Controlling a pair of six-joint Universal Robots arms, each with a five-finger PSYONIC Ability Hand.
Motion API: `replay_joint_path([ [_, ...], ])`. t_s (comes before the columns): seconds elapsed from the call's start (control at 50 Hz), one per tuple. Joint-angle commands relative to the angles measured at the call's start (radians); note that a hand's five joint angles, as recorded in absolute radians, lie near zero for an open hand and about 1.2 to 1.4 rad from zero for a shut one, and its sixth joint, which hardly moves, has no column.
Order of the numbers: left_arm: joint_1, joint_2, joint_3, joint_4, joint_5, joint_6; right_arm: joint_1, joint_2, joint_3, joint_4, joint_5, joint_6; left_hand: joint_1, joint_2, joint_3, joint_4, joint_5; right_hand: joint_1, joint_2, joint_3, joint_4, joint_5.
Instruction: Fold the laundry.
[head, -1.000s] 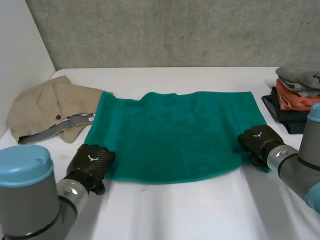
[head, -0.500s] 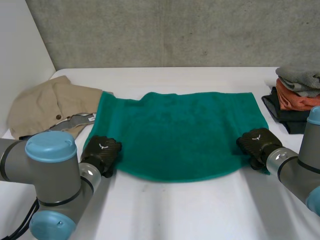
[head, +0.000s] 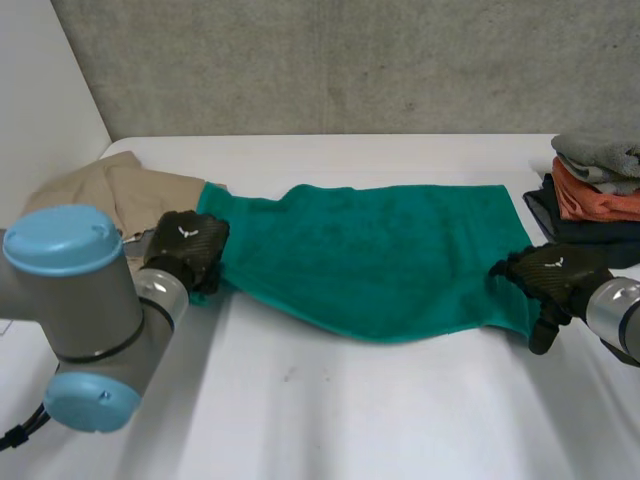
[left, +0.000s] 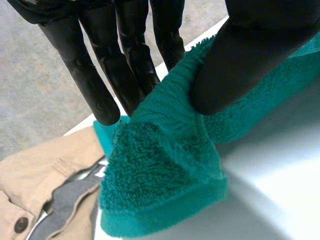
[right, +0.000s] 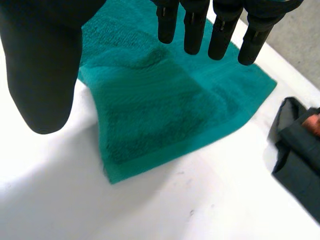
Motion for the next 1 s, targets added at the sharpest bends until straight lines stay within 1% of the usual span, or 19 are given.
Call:
replay_joint_path([
  [0.02,0.014,-0.055,0.072,-0.04,0.0,-0.012,-0.048,0.011,0.076,-0.113,-0.026,0.095,0.254,0.199,0.208,0.2,0.245,0.205,0.185,0.183,0.187,0.173],
  [0.1,0.014,-0.08,0.092,-0.058,0.0,-0.015,-0.049,0.029,0.096,-0.164,-0.026,0.237,0.254,0.199,0.208,0.2,0.245,0.273,0.252,0.251,0.255,0.24],
  [0.18,0.014,-0.084,0.096,-0.063,0.0,-0.016,-0.048,0.04,0.087,-0.169,-0.039,0.303,0.254,0.199,0.208,0.2,0.245,0.285,0.264,0.263,0.267,0.252],
  [0.34,0.012,-0.084,0.085,-0.063,0.0,-0.019,-0.045,0.11,0.046,-0.178,-0.026,0.308,0.254,0.199,0.208,0.2,0.245,0.291,0.27,0.269,0.273,0.258],
  [0.48,0.014,-0.083,0.08,-0.064,-0.001,-0.021,-0.043,0.173,0.009,-0.21,-0.016,0.3,0.254,0.199,0.208,0.2,0.245,0.387,0.367,0.366,0.37,0.355],
  [0.54,0.012,-0.071,0.077,-0.069,-0.001,-0.023,-0.04,0.192,-0.001,-0.241,0.016,0.299,0.254,0.199,0.208,0.2,0.245,0.768,0.747,0.746,0.75,0.735],
  [0.58,0.012,-0.064,0.076,-0.078,-0.001,-0.026,-0.042,0.181,-0.002,-0.274,0.052,0.299,0.254,0.199,0.208,0.2,0.245,1.122,1.101,1.1,1.104,1.089],
  [0.64,0.006,-0.019,0.074,-0.135,0.0,-0.042,-0.039,0.167,-0.002,-0.302,0.085,0.294,0.254,0.199,0.208,0.2,0.245,1.123,1.103,1.102,1.106,1.091],
  [0.7,0.005,0.075,0.062,-0.236,0.005,-0.065,-0.04,0.027,-0.005,-0.297,0.093,0.247,0.254,0.199,0.208,0.2,0.245,1.123,1.103,1.102,1.106,1.091],
  [0.72,0.003,0.101,0.057,-0.263,0.008,-0.069,-0.042,-0.073,-0.007,-0.278,0.09,0.205,0.254,0.199,0.208,0.2,0.245,1.123,1.103,1.102,1.106,1.091],
  [0.74,0.002,0.129,0.054,-0.292,0.01,-0.069,-0.042,-0.122,-0.011,-0.258,0.088,0.179,0.254,0.199,0.208,0.2,0.245,1.123,1.103,1.102,1.106,1.091],
  [0.78,-0.004,0.213,0.048,-0.381,0.022,-0.061,-0.043,-0.21,-0.023,-0.206,0.086,0.112,0.254,0.199,0.208,0.2,0.245,1.123,1.103,1.102,1.106,1.091],
  [0.8,-0.008,0.242,0.048,-0.411,0.025,-0.059,-0.046,-0.269,-0.046,-0.131,0.083,0.031,0.254,0.199,0.208,0.2,0.245,1.123,1.103,1.102,1.106,1.091],
  [0.84,-0.015,0.329,0.045,-0.496,0.034,-0.052,-0.051,-0.311,-0.073,-0.045,0.082,-0.061,0.254,0.199,0.208,0.2,0.245,1.123,1.103,1.102,1.106,1.091],
  [0.88,-0.018,0.385,0.037,-0.544,0.039,-0.038,-0.054,-0.36,-0.108,0.07,0.079,-0.198,0.254,0.199,0.208,0.2,0.245,1.123,1.103,1.102,1.106,1.091],
  [0.9,-0.018,0.406,0.034,-0.566,0.04,-0.026,-0.057,-0.373,-0.116,0.104,0.079,-0.239,0.254,0.199,0.208,0.2,0.245,1.123,1.103,1.102,1.106,1.091],
  [0.92,-0.017,0.445,0.025,-0.595,0.049,0.014,-0.059,-0.386,-0.126,0.138,0.079,-0.275,0.254,0.199,0.208,0.2,0.245,1.123,1.103,1.102,1.106,1.091],
  [0.98,-0.017,0.463,-0.001,-0.61,0.054,0.101,-0.059,-0.426,-0.154,0.235,0.097,-0.399,0.254,0.199,0.208,0.2,0.245,1.123,1.103,1.102,1.106,1.091],
  [1.0,-0.015,0.465,-0.025,-0.606,0.057,0.166,-0.051,-0.428,-0.155,0.258,0.1,-0.427,0.254,0.199,0.208,0.2,0.245,1.123,1.103,1.102,1.106,1.091],
])
